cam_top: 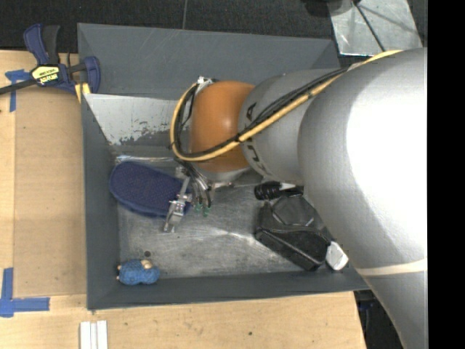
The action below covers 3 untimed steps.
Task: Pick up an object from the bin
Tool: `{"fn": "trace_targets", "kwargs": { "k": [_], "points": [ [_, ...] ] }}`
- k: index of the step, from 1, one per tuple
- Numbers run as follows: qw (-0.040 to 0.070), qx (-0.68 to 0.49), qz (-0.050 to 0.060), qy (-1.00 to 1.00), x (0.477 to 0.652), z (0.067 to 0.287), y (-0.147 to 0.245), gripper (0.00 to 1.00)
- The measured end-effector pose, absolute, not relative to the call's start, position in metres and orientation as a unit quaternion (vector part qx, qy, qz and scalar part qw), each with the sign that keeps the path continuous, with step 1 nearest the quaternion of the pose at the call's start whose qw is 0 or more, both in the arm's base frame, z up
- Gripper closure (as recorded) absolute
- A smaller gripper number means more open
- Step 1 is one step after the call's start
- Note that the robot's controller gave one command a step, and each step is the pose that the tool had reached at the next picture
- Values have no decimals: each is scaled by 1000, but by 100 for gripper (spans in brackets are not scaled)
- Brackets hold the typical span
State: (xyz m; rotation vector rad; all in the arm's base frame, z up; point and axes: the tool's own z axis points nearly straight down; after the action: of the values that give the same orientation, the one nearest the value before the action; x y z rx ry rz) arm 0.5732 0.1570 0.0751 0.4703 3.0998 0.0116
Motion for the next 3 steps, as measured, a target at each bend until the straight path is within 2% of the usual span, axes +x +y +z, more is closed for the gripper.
{"fn": "trace_targets", "kwargs": {
  "k": [1,2,3],
  "points": [
    [3,148,2,989,575,77,157,0],
    [7,149,2,989,577,79,157,100],
    [3,148,1,989,580,135,156,100]
  ]
}}
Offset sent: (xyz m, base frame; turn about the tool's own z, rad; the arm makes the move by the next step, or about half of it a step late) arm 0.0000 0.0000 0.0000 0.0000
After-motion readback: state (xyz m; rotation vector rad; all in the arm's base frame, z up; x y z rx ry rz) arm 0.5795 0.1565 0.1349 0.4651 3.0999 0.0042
